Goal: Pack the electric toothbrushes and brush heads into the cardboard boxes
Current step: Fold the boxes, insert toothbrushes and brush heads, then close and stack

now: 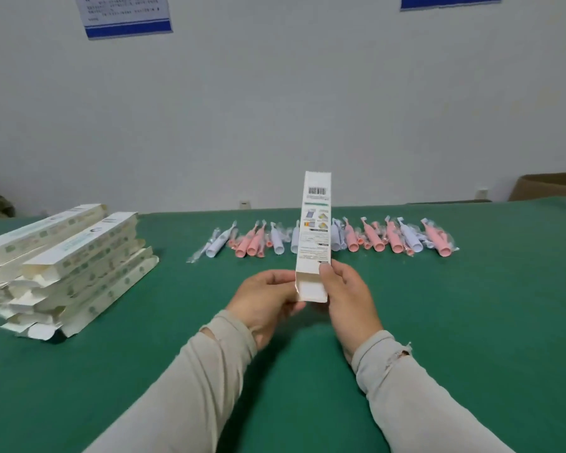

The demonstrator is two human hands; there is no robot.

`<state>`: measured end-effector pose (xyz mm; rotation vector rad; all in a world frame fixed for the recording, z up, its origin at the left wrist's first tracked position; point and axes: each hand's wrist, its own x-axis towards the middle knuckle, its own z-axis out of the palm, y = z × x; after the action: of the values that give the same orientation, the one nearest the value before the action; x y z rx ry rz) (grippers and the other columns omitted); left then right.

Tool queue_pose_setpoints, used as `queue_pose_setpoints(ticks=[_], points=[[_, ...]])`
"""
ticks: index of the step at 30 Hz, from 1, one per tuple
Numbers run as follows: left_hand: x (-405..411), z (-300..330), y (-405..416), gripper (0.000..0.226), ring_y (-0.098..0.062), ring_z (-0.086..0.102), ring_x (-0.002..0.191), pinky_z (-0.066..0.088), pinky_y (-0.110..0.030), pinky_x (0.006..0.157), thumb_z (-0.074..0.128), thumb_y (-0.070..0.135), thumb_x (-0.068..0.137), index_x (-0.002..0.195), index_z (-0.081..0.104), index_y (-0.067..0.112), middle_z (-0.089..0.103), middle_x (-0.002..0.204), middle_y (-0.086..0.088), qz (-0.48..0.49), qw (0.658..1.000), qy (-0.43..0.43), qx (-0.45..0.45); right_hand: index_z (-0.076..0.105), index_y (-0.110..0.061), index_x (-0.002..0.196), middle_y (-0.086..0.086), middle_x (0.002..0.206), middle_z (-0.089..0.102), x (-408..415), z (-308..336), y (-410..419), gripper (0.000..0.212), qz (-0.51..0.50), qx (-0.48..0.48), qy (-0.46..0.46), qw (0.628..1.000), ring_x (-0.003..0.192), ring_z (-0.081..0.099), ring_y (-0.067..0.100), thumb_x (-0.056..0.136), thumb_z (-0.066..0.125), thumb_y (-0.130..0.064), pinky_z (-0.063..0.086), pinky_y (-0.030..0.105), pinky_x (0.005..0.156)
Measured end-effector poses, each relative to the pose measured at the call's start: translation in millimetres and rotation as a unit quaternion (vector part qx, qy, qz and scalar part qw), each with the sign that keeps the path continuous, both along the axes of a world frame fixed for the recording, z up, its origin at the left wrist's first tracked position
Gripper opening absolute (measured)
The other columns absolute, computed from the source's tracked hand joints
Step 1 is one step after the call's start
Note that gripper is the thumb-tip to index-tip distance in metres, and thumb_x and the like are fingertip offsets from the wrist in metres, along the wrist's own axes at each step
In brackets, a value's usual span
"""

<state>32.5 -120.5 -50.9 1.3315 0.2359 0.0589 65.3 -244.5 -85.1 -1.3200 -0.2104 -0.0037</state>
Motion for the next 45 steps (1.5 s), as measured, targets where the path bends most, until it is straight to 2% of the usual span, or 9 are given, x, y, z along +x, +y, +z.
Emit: queue_pose_setpoints(ticks=[6, 11, 14, 19, 26, 31, 37, 40, 45], points=[[24.5, -27.9, -3.0, 0.032, -0.024, 0.062, 0.093, 0.052, -0.031, 0.073, 0.057, 0.008, 0.089, 0.120, 0.063, 0.006, 0.070, 0.113, -0.015, -0.068, 0.994, -0.037, -0.076, 0.074, -0.015, 0.101, 0.006, 0.090, 0.078, 10.0, 1.1, -14.7, 0.022, -0.011, 0.048, 0.072, 0.996, 0.071, 0.072, 0.019, 0.101, 0.053, -0.019, 0.054, 0.031, 0.058], [33.9, -34.9, 6.1, 0.064, -0.032, 0.066, 0.106, 0.058, -0.042, 0.082, 0.064, 0.050, 0.082, 0.129, 0.060, 0.007, 0.068, 0.119, -0.019, -0.080, 0.972, -0.043, -0.215, 0.072, -0.007, 0.095, 0.008, 0.073, 0.071, 5.4, 1.0, -6.2, 0.020, 0.136, 0.020, 0.145, 0.980, 0.055, 0.061, 0.017, 0.099, 0.057, -0.019, 0.051, 0.030, 0.051], [37.7, -35.0, 8.6, 0.065, -0.026, 0.073, 0.089, 0.061, -0.039, 0.072, 0.073, 0.047, 0.070, 0.118, 0.059, 0.005, 0.073, 0.094, -0.014, -0.055, 0.962, -0.040, -0.266, 0.072, -0.004, 0.098, 0.009, 0.073, 0.068, 0.6, -1.5, 2.1, 0.024, 0.169, -0.018, 0.129, 0.977, 0.055, 0.057, 0.017, 0.100, 0.058, -0.024, 0.053, 0.030, 0.053], [41.9, -37.2, 21.7, 0.047, -0.021, 0.065, 0.060, 0.057, -0.033, 0.059, 0.068, 0.052, 0.083, 0.095, 0.055, 0.008, 0.060, 0.071, -0.007, 0.006, 0.950, -0.032, -0.312, 0.065, -0.007, 0.089, -0.007, 0.066, 0.068, 1.5, -9.3, 11.6, 0.028, 0.051, -0.133, 0.050, 0.989, 0.055, 0.057, 0.011, 0.101, 0.054, -0.029, 0.051, 0.028, 0.050], [38.9, -37.8, 21.3, 0.050, -0.020, 0.067, 0.068, 0.057, -0.033, 0.058, 0.064, 0.054, 0.086, 0.096, 0.058, 0.006, 0.061, 0.079, -0.009, 0.027, 0.948, -0.014, -0.316, 0.076, -0.021, 0.070, -0.007, 0.078, 0.074, 1.0, -14.2, 11.5, 0.032, 0.056, -0.139, 0.033, 0.988, 0.057, 0.058, 0.012, 0.096, 0.058, -0.017, 0.050, 0.028, 0.050], [35.2, -33.8, 17.4, 0.052, -0.022, 0.064, 0.088, 0.058, -0.032, 0.057, 0.065, 0.053, 0.082, 0.104, 0.054, 0.008, 0.056, 0.096, -0.011, 0.023, 0.948, -0.012, -0.317, 0.078, -0.017, 0.079, 0.006, 0.078, 0.072, -1.3, -14.8, 10.1, 0.023, 0.062, -0.166, 0.003, 0.984, 0.057, 0.059, 0.011, 0.084, 0.064, -0.035, 0.050, 0.026, 0.052], [35.2, -31.8, 14.2, 0.079, -0.022, 0.067, 0.081, 0.059, -0.034, 0.060, 0.070, 0.051, 0.072, 0.137, 0.046, 0.012, 0.054, 0.096, -0.011, 0.037, 0.949, -0.019, -0.314, 0.073, -0.014, 0.079, -0.007, 0.067, 0.059, -7.1, -12.4, 9.4, 0.038, 0.070, -0.185, -0.052, 0.979, 0.057, 0.047, 0.015, 0.066, 0.077, -0.050, 0.043, 0.025, 0.057], [34.9, -32.2, 14.1, 0.063, -0.021, 0.069, 0.078, 0.059, -0.037, 0.059, 0.071, 0.052, 0.073, 0.125, 0.052, 0.019, 0.055, 0.099, -0.011, 0.028, 0.952, -0.023, -0.303, 0.070, -0.011, 0.080, -0.014, 0.059, 0.056, -5.6, -14.8, 9.8, 0.026, 0.052, -0.193, -0.058, 0.978, 0.046, 0.039, 0.005, 0.075, 0.085, -0.032, 0.035, 0.014, 0.048], [33.8, -33.8, 9.8, 0.091, -0.018, 0.075, 0.074, 0.061, -0.041, 0.066, 0.075, 0.054, 0.058, 0.134, 0.048, 0.012, 0.059, 0.104, -0.013, 0.014, 0.958, -0.009, -0.287, 0.067, -0.015, 0.067, -0.013, 0.054, 0.059, -1.9, -17.7, 9.2, 0.024, -0.006, -0.229, -0.077, 0.970, 0.044, 0.038, 0.004, 0.077, 0.083, -0.030, 0.034, 0.015, 0.046]])
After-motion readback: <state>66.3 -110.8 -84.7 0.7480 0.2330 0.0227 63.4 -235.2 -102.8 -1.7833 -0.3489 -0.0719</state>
